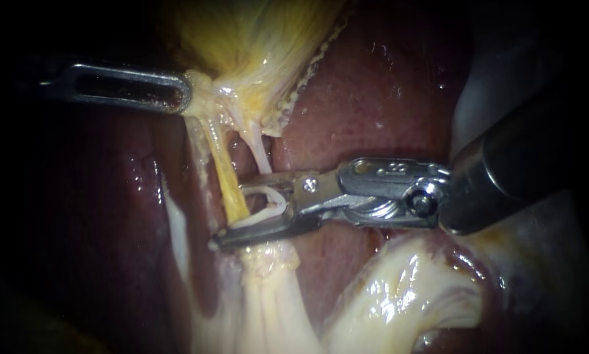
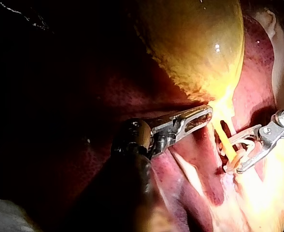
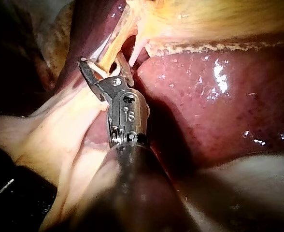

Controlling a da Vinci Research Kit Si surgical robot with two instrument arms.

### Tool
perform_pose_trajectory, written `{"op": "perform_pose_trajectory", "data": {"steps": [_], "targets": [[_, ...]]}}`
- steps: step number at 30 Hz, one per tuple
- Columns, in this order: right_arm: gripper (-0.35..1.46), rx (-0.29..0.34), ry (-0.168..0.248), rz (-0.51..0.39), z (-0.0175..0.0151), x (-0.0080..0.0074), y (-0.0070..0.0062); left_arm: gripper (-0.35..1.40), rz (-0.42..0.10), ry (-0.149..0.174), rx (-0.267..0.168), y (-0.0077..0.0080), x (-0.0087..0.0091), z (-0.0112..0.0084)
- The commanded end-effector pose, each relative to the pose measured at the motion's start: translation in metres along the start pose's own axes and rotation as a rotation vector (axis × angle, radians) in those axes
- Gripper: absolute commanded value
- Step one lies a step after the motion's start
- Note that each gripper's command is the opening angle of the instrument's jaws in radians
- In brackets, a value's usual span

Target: Clipping second clip left tube

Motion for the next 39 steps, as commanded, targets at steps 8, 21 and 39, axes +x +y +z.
{"op": "perform_pose_trajectory", "data": {"steps": [8,21,39], "targets": [[0.49,0.114,0.079,0.096,0.0012,0.0003,-0.0018,-0.35,0.000,0.000,0.000,0.0000,0.0000,0.0000],[0.44,0.218,0.110,0.143,0.0017,0.0010,-0.0041,-0.35,0.000,0.000,0.000,0.0001,0.0000,0.0000],[-0.35,0.226,0.098,0.226,0.0010,0.0010,-0.0036,-0.35,0.000,0.000,0.000,0.0001,0.0000,0.0000]]}}
